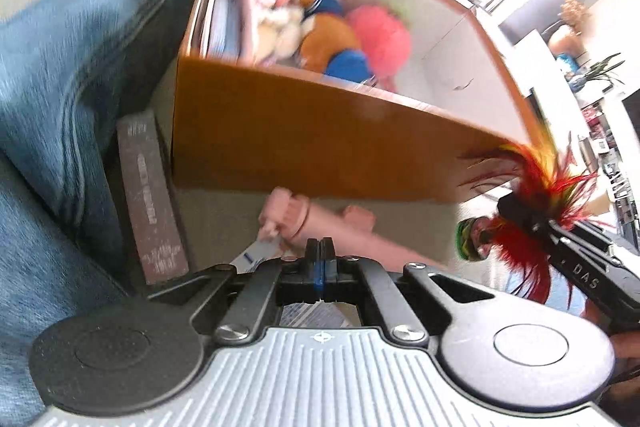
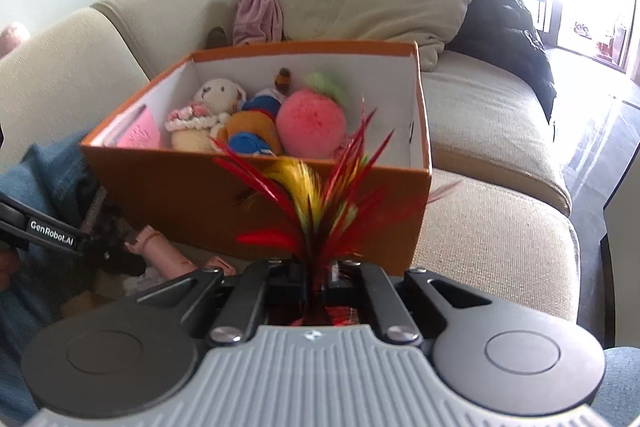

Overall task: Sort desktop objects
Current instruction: 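Grasp the white Vaseline tube with left while right lifts the feather toy, then carry the Vaseline tube with left and the feather toy with right over the box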

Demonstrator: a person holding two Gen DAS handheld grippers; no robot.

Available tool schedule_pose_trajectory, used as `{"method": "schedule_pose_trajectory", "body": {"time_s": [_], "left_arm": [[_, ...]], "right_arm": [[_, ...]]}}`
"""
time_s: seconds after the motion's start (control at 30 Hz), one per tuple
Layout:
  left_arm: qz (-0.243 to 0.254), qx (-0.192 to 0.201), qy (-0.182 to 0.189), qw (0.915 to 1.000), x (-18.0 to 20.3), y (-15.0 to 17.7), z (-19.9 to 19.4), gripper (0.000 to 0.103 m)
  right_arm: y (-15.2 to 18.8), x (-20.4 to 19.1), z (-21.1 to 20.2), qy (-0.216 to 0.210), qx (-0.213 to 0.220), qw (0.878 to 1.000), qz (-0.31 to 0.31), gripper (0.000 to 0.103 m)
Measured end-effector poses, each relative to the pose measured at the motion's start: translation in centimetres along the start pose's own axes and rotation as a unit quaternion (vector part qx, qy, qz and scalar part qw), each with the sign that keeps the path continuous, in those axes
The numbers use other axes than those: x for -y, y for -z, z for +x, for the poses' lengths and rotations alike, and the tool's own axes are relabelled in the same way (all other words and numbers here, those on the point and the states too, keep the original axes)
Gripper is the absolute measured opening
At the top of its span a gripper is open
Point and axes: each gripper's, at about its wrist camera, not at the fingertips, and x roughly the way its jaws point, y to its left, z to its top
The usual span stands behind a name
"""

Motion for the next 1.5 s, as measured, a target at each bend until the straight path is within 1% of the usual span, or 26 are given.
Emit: {"method": "schedule_pose_trajectory", "body": {"time_s": [0.03, 0.1, 0.13, 0.2, 0.23, 0.3, 0.33, 0.37, 0.4, 0.43, 0.53, 0.6, 0.63, 0.7, 0.77, 0.83, 1.0, 1.03, 1.07, 1.13, 1.2, 1.23, 1.27, 1.33, 1.4, 1.5], "left_arm": [[-0.026, 0.007, -0.018, 0.9995, 0.1, -0.1, -0.3, 0.000], [-0.028, 0.007, -0.015, 0.9995, 0.0, -0.5, -0.8, 0.000], [-0.055, 0.004, -0.027, 0.9981, -0.1, -0.6, -0.9, 0.000], [-0.067, -0.011, -0.011, 0.9976, -0.5, -0.7, -0.6, 0.000], [-0.097, -0.014, -0.021, 0.9949, -0.7, -0.6, -0.3, 0.001], [-0.108, -0.023, -0.022, 0.9936, -1.4, -0.6, 0.1, 0.018], [-0.157, -0.019, -0.045, 0.9864, -1.3, -0.3, 0.6, 0.033], [-0.176, -0.020, -0.053, 0.9827, -1.5, -0.1, 1.0, 0.049], [-0.181, -0.024, -0.055, 0.9816, -1.7, 0.1, 1.0, 0.056], [-0.206, -0.024, -0.061, 0.9763, -1.8, 0.3, 1.3, 0.060], [-0.209, -0.041, -0.083, 0.9734, -2.1, 0.5, 2.4, 0.060], [-0.203, -0.059, -0.100, 0.9722, -1.9, 0.3, 3.4, 0.063], [-0.213, -0.067, -0.106, 0.9689, -1.8, 0.4, 3.9, 0.064], [-0.217, -0.082, -0.112, 0.9662, -1.8, 0.4, 4.7, 0.065], [-0.230, -0.087, -0.127, 0.9609, -1.8, 0.2, 5.2, 0.069], [-0.237, -0.097, -0.129, 0.9581, -2.0, 0.1, 5.8, 0.070], [-0.253, -0.101, -0.121, 0.9544, -2.5, -0.1, 6.7, 0.074], [-0.275, -0.099, -0.123, 0.9484, -2.7, -0.1, 6.9, 0.074], [-0.280, -0.098, -0.125, 0.9468, -2.8, -0.2, 7.1, 0.075], [-0.276, -0.096, -0.134, 0.9469, -2.5, -0.3, 7.4, 0.074], [-0.269, -0.085, -0.139, 0.9491, -2.1, -0.3, 7.4, 0.068], [-0.268, -0.076, -0.142, 0.9500, -2.0, -0.3, 7.1, 0.056], [-0.269, -0.070, -0.145, 0.9497, -2.0, -0.3, 6.8, 0.036], [-0.277, -0.057, -0.137, 0.9493, -2.2, -0.2, 6.3, 0.028], [-0.278, -0.050, -0.128, 0.9508, -2.4, -0.1, 6.3, 0.024], [-0.277, -0.026, -0.111, 0.9541, -2.2, -0.2, 5.8, 0.015]], "right_arm": [[-0.1, 0.0, -0.2, -0.003, 0.001, 1.000, 0.002, 0.006], [-0.3, 0.1, -0.4, -0.008, 0.001, 1.000, 0.005, 0.006], [-0.3, 0.1, -0.5, -0.008, 0.000, 1.000, 0.007, 0.006], [-0.3, 0.1, -0.7, -0.008, -0.002, 1.000, 0.010, 0.006], [-0.2, 0.1, -0.8, -0.007, -0.002, 1.000, 0.010, 0.006], [0.0, 0.1, -0.8, -0.006, -0.003, 1.000, 0.011, 0.006], [0.1, 0.1, -0.9, -0.007, -0.004, 1.000, 0.011, 0.006], [0.2, 0.2, -0.9, -0.006, -0.005, 1.000, 0.013, 0.006], [0.2, 0.3, -0.9, -0.006, -0.006, 1.000, 0.014, 0.006], [0.3, 0.3, -0.8, -0.006, -0.007, 1.000, 0.015, 0.006], [0.5, 0.4, -0.7, -0.007, -0.010, 1.000, 0.019, 0.006], [0.7, 0.5, -0.6, -0.008, -0.012, 1.000, 0.020, 0.006], [0.7, 0.5, -0.5, -0.009, -0.013, 1.000, 0.020, 0.006], [0.7, 0.5, -0.4, -0.011, -0.014, 1.000, 0.020, 0.006], [0.8, 0.6, -0.4, -0.012, -0.014, 1.000, 0.021, 0.006], [0.7, 0.6, -0.4, -0.013, -0.014, 1.000, 0.020, 0.006], [0.8, 0.7, -0.5, -0.018, -0.011, 1.000, 0.022, 0.006], [0.9, 0.7, -0.5, -0.019, -0.011, 0.999, 0.023, 0.006], [0.9, 0.7, -0.4, -0.021, -0.011, 0.999, 0.024, 0.006], [1.1, 0.8, -0.2, -0.023, -0.013, 0.999, 0.027, 0.006], [1.1, 0.8, -0.1, -0.024, -0.015, 0.999, 0.031, 0.006], [1.2, 0.8, 0.0, -0.024, -0.015, 0.999, 0.032, 0.006], [1.2, 0.8, 0.0, -0.025, -0.015, 0.999, 0.033, 0.006], [1.2, 0.6, -0.1, -0.028, -0.016, 0.999, 0.034, 0.006], [1.2, 0.4, -0.2, -0.031, -0.015, 0.999, 0.032, 0.006], [1.1, 0.1, -0.3, -0.034, -0.014, 0.999, 0.029, 0.006]]}}
